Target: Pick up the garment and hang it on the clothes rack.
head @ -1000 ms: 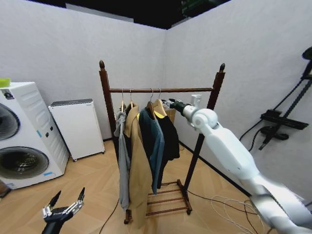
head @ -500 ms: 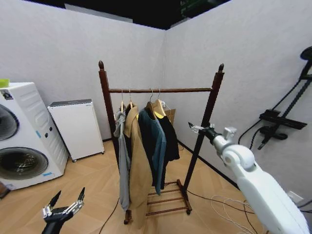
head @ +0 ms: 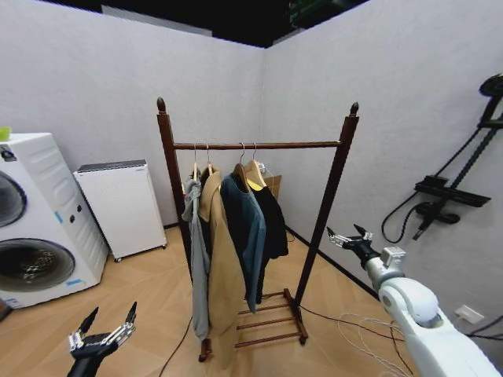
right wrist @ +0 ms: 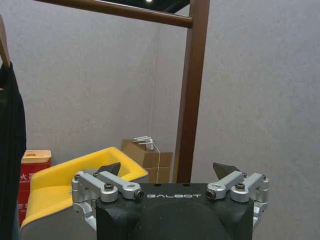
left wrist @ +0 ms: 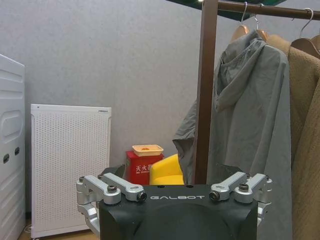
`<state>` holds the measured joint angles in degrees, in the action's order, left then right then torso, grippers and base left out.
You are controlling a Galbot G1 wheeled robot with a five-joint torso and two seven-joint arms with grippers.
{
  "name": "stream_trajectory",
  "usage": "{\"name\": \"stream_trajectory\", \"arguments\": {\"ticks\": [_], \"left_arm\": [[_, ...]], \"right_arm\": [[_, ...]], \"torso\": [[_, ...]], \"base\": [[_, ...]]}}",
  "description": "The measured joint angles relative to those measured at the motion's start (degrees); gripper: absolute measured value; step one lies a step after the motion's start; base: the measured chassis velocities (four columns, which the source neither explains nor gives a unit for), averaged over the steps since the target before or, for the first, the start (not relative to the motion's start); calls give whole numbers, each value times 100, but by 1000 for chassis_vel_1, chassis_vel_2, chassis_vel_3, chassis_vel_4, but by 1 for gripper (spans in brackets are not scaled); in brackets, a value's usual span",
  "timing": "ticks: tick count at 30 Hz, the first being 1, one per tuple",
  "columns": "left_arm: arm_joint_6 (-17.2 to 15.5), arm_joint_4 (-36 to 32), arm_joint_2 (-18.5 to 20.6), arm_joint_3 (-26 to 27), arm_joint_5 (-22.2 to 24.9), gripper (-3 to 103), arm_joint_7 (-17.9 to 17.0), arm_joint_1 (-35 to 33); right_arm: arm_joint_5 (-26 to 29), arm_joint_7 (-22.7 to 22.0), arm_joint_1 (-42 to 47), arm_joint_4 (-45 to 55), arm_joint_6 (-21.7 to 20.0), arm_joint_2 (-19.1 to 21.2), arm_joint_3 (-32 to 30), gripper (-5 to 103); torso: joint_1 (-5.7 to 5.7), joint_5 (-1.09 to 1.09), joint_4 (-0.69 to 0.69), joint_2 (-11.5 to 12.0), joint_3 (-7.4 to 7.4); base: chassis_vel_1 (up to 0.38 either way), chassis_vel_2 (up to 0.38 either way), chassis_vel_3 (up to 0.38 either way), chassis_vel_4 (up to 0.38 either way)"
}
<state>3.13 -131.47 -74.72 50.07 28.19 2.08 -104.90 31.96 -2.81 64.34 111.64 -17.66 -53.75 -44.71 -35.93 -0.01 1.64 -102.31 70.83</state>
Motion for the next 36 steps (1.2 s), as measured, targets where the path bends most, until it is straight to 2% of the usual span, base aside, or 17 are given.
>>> {"name": "stream_trajectory", "arguments": {"ticks": [17,36], "left_arm": [[0,0,0,0,0,100,0,0],[0,0,0,0,0,100,0,0]], "right_arm": [[-60,1,252,150,176,-8,-277,100],[-62,-3,261,563,99,-86,-226,100]], "torso": [[0,1,2,1,0],[-2,0,0,1,1]], "base": [[-83,-79,-78,-85],[-119,-128,-123,-128]]}}
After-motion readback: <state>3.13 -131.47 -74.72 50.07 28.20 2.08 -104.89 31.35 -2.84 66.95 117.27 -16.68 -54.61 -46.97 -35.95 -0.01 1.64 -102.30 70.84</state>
